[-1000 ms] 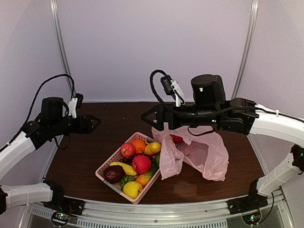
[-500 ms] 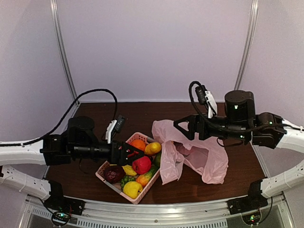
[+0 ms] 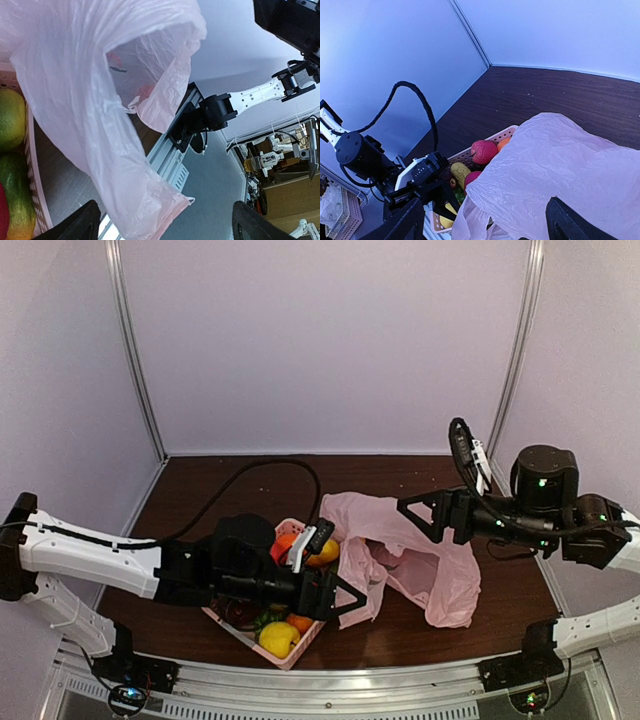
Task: Untie the knot of the plastic bag and take out the fruit
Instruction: Adjust the bag handles for the takeout bag.
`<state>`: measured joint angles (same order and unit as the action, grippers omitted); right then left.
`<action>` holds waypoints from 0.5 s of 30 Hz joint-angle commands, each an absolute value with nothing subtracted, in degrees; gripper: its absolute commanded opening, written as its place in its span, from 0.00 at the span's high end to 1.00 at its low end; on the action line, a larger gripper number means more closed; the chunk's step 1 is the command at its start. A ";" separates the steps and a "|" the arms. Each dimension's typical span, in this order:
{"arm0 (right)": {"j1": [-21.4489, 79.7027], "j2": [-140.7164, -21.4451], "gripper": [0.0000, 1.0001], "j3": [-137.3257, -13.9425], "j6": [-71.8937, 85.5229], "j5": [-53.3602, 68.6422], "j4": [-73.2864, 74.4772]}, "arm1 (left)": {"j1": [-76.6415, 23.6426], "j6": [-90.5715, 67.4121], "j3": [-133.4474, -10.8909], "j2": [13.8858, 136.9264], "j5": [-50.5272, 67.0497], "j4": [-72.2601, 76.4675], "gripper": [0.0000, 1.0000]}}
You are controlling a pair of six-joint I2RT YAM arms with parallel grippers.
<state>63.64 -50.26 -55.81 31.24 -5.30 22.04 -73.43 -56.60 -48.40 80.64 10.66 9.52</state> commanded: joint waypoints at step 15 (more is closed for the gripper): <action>71.99 -48.44 0.38 -45.54 27.45 1.33 18.11 | -74.09 -56.83 -60.20 88.54 4.99 2.62 1.00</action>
